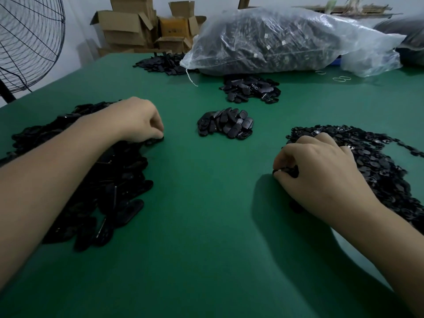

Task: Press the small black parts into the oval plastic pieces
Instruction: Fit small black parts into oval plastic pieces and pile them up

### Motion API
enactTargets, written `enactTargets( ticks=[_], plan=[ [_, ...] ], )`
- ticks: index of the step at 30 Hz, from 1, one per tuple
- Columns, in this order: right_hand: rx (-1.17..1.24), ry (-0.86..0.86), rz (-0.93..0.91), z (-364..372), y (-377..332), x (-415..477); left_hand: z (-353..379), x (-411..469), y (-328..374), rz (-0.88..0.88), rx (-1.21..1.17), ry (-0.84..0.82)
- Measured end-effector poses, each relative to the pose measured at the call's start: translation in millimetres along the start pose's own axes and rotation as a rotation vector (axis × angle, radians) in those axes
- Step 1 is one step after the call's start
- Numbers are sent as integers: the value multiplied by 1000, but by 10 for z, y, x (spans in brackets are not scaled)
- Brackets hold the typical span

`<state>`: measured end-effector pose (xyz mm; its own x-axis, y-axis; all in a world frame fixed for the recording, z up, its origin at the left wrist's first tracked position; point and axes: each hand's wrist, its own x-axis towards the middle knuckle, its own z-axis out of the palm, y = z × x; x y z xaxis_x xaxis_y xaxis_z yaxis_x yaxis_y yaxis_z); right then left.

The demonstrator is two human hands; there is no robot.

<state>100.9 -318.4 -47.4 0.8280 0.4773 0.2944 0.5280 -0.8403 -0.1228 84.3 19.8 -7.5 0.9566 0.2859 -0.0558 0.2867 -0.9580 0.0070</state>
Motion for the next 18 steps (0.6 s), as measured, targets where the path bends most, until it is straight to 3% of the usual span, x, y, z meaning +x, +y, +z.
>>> enactTargets(
  ticks=[9, 14, 16, 18],
  plan=[
    [149, 3, -160, 33, -89, -30, 126, -128, -46, 24, 204, 137],
    [490, 30, -149, 58, -150, -47, 211, -199, -7, 79, 394, 269],
    [662, 15, -125, 47, -185, -62, 224, -264, 74, 112, 311, 353],
    [820, -25, -107, 36, -211, -75, 227, -378, 220, 130, -58, 394]
  ],
)
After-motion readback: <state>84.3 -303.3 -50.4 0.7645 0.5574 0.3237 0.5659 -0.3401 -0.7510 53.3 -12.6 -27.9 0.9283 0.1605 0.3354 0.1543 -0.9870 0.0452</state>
